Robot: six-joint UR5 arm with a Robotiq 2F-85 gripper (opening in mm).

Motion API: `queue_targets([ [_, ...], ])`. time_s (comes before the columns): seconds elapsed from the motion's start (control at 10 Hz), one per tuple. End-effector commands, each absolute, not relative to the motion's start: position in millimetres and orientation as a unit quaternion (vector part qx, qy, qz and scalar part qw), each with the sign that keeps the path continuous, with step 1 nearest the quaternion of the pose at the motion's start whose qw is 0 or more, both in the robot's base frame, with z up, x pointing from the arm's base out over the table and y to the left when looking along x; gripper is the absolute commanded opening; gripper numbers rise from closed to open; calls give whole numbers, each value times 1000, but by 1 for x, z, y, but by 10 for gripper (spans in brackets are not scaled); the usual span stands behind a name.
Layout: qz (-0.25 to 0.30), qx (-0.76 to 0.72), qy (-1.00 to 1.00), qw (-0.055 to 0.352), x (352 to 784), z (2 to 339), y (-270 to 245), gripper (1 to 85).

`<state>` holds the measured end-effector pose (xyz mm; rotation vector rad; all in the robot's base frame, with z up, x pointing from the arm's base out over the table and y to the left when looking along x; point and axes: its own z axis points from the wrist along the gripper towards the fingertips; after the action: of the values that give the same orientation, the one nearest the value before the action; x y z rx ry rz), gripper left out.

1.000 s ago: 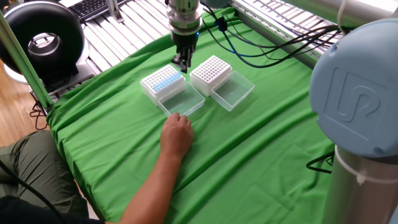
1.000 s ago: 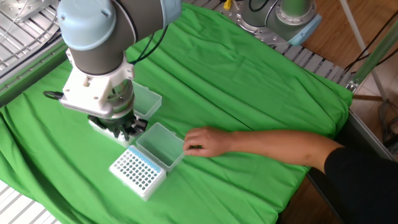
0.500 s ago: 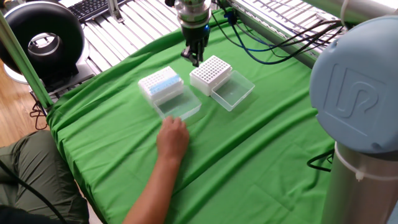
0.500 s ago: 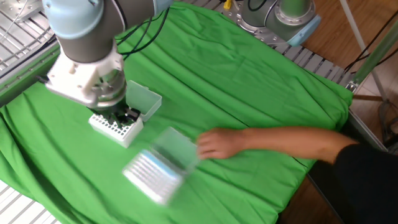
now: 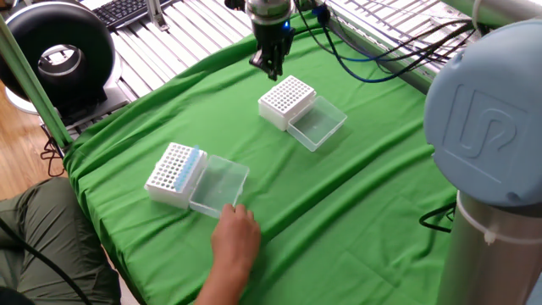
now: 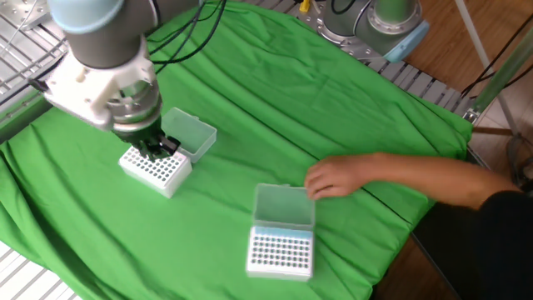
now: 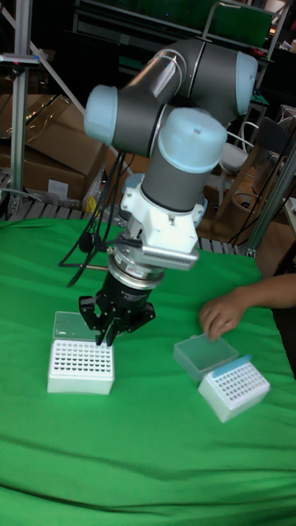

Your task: Insert a medium pipette tip into the holder for medium pipette tips

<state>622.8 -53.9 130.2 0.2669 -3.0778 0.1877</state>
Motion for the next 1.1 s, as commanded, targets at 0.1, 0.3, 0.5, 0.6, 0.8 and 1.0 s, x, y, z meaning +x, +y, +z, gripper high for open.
queue_targets([
  [0.1, 66, 51, -995, 54, 618, 154, -73, 200],
  [0.3, 65, 51, -995, 59, 617, 151, -73, 197],
  [0.5, 60, 61, -995, 59, 618, 154, -70, 193],
  [0.6, 60, 61, -995, 58, 619, 153, -71, 193],
  [0.8, 63, 59, -995, 58, 621, 151, -73, 187],
  [1.0, 63, 59, -995, 59, 620, 151, -74, 177],
])
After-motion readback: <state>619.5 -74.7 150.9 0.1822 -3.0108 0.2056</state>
